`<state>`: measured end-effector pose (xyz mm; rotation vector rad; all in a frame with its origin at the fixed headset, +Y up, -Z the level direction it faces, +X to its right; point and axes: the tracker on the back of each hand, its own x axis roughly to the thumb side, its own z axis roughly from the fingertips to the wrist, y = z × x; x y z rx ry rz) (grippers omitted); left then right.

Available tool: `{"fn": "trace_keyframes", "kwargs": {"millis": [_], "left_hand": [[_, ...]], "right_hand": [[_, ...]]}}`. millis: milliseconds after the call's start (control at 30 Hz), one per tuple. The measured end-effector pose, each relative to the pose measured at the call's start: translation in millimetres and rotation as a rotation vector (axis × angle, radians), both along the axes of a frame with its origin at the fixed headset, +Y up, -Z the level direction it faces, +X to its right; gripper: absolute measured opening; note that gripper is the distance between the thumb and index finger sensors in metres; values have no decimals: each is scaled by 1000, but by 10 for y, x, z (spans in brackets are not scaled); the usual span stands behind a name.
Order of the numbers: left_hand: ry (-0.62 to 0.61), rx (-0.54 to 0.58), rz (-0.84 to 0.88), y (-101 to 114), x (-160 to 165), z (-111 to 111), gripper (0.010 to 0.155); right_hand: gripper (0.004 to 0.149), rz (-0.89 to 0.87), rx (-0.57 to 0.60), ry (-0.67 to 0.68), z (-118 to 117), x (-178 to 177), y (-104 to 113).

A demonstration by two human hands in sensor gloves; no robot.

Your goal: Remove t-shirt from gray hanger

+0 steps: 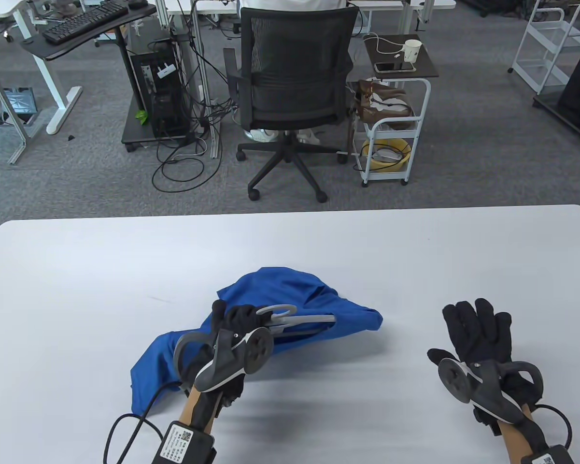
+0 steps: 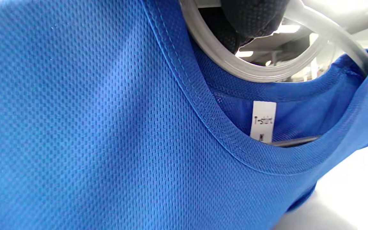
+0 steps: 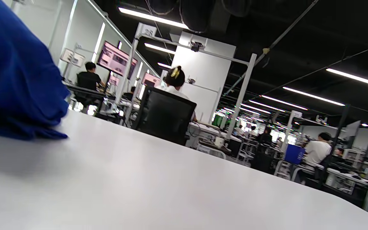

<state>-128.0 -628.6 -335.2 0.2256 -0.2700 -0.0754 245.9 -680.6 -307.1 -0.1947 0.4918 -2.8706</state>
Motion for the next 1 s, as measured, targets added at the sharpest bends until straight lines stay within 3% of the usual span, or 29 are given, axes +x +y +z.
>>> {"fn": "trace_keyframes", "kwargs": {"millis": [300, 467, 633, 800, 900, 1000], "left_hand": [[-96, 67, 111, 260, 110, 256, 45], [-139, 75, 172, 338, 90, 347, 45], [-145, 105, 163, 339, 139, 409, 46], [-150, 130, 320, 308, 200, 500, 66], [-39, 222, 328, 267, 258, 523, 50], [-28, 211, 301, 260, 283, 517, 41]], "right_hand": [[78, -44, 171, 237, 179, -793, 435], [62, -52, 243, 297, 211, -1275, 597], [56, -151, 241, 365, 277, -1537, 728], [52, -205, 235, 399, 325, -1616, 701], [53, -249, 253, 414, 358, -1639, 645], [51, -278, 257, 425, 367, -1640, 595]]}}
